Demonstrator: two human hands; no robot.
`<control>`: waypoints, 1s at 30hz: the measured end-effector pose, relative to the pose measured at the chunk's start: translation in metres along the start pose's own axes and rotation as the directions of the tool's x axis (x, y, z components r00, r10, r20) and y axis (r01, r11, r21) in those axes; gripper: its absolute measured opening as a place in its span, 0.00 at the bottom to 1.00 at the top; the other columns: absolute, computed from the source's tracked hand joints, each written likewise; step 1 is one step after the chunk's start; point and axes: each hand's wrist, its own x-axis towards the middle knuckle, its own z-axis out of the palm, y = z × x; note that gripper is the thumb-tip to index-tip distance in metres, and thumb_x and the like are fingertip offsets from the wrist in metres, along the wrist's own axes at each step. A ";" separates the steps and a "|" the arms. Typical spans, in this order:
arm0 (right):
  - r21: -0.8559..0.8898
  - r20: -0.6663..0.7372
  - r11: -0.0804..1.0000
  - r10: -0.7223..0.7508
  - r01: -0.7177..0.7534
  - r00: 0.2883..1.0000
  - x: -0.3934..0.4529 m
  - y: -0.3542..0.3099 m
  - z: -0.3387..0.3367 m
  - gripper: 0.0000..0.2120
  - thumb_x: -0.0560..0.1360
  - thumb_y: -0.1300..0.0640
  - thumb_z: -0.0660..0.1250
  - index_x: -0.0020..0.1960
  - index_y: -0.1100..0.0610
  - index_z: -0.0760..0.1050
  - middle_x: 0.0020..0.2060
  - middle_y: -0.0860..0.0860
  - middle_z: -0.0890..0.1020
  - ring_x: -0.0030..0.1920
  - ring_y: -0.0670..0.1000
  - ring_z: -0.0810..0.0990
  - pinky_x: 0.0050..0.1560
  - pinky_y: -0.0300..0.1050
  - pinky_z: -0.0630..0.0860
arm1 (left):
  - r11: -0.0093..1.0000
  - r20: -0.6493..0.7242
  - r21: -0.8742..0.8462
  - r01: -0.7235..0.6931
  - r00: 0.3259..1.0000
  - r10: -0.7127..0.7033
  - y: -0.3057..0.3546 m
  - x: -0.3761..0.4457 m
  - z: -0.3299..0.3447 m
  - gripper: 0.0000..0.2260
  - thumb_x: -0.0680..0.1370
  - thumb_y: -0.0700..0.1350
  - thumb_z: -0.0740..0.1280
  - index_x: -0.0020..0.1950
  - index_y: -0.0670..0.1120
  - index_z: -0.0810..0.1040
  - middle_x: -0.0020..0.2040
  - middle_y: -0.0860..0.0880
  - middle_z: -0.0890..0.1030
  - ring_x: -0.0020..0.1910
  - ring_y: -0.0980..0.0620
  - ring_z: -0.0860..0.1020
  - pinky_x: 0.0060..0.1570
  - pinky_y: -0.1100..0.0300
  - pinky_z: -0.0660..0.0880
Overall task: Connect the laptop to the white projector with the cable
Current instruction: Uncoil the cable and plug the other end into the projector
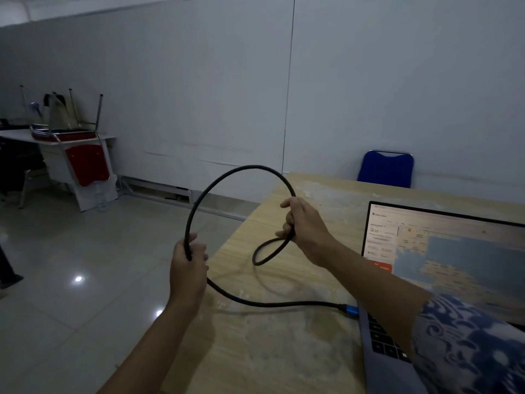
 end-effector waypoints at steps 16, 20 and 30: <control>0.242 0.068 0.969 0.029 -0.044 0.997 -0.011 -0.060 -0.002 0.18 0.86 0.48 0.51 0.60 0.58 0.74 0.28 0.47 0.63 0.27 0.46 0.61 0.30 0.42 0.60 | 0.750 0.618 0.422 -0.509 0.767 0.173 -0.022 -0.052 0.058 0.13 0.83 0.54 0.57 0.61 0.56 0.78 0.50 0.53 0.85 0.47 0.53 0.83 0.47 0.50 0.80; 0.133 0.083 0.982 0.126 -0.136 0.989 -0.018 -0.044 -0.008 0.20 0.85 0.47 0.51 0.65 0.57 0.75 0.45 0.53 0.79 0.45 0.53 0.77 0.49 0.50 0.72 | 0.795 0.582 0.365 -0.485 0.785 0.211 -0.012 -0.056 0.062 0.12 0.83 0.56 0.58 0.60 0.58 0.79 0.50 0.54 0.86 0.47 0.56 0.84 0.48 0.54 0.80; -0.250 0.081 0.968 0.049 -0.027 0.996 -0.084 0.055 0.008 0.21 0.82 0.65 0.60 0.65 0.42 0.69 0.55 0.38 0.78 0.52 0.38 0.79 0.47 0.36 0.78 | 0.829 0.513 0.315 -0.461 0.818 0.260 0.019 -0.052 0.082 0.12 0.82 0.55 0.58 0.57 0.57 0.80 0.45 0.56 0.85 0.46 0.59 0.83 0.48 0.54 0.80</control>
